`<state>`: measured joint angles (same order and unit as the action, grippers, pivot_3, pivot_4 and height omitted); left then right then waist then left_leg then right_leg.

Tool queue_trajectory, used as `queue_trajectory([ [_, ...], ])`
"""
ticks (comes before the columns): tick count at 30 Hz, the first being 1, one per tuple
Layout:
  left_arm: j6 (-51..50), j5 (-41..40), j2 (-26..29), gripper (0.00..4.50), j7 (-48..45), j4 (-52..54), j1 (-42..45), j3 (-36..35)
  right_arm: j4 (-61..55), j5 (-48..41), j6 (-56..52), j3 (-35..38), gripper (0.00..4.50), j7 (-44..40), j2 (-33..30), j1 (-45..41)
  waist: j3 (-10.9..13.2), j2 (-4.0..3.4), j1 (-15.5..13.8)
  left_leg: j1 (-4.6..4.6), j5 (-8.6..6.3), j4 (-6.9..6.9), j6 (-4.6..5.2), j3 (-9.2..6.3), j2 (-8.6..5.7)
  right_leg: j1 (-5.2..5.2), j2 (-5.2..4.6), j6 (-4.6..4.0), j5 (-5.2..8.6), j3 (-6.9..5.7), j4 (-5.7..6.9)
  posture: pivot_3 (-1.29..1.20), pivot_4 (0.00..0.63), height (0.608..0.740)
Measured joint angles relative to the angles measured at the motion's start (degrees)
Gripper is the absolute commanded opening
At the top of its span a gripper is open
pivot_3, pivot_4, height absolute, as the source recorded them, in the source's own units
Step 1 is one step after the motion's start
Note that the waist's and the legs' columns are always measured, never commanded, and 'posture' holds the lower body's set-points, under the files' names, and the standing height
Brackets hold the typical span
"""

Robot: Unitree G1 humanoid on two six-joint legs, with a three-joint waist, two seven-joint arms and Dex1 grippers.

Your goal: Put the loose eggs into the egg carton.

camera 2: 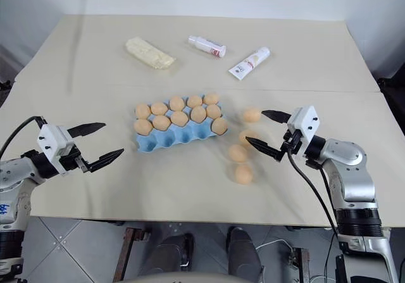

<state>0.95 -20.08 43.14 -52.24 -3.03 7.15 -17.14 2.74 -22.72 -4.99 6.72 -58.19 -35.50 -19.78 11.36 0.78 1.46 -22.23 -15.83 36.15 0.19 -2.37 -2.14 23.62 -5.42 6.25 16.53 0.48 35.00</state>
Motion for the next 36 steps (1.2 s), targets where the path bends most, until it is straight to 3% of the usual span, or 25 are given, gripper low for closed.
queue_trajectory([
  [8,-1.4,-2.2,-1.2,4.48,-3.0,0.9,1.2,2.0,-4.8,-0.9,-1.2,1.6,4.50,1.0,-1.1,4.7,0.0,0.00,-0.6,-0.01,0.00,0.03,0.00,-0.01,-0.02,-0.01,-0.01,0.00,0.00,-0.01,0.01,0.00,0.150,0.740],
  [19,7.2,-0.2,-1.7,4.48,-16.2,1.3,3.8,13.0,-18.0,-3.4,-4.0,10.6,4.50,-2.2,-8.9,28.1,0.0,0.00,-1.6,0.12,0.02,0.13,0.04,0.05,-0.02,-0.21,0.00,0.03,-0.03,0.01,0.00,0.00,0.150,0.740],
  [23,9.1,0.3,-2.3,4.48,-18.0,-1.6,5.0,14.6,-17.7,-2.3,-2.7,9.7,4.50,-2.5,-8.9,28.0,0.0,-0.01,-1.3,0.16,0.10,0.22,0.07,0.08,0.00,-0.23,0.03,0.00,-0.13,0.00,0.08,0.00,0.150,0.740],
  [36,10.1,0.3,-2.1,4.48,-15.9,-1.3,1.0,12.7,-13.0,3.8,-3.9,-6.8,4.50,0.2,-2.5,16.6,0.0,-0.01,-1.4,0.04,0.09,0.28,0.06,-0.01,-0.01,-0.15,0.02,0.00,-0.16,0.02,0.06,0.00,0.150,0.740],
])
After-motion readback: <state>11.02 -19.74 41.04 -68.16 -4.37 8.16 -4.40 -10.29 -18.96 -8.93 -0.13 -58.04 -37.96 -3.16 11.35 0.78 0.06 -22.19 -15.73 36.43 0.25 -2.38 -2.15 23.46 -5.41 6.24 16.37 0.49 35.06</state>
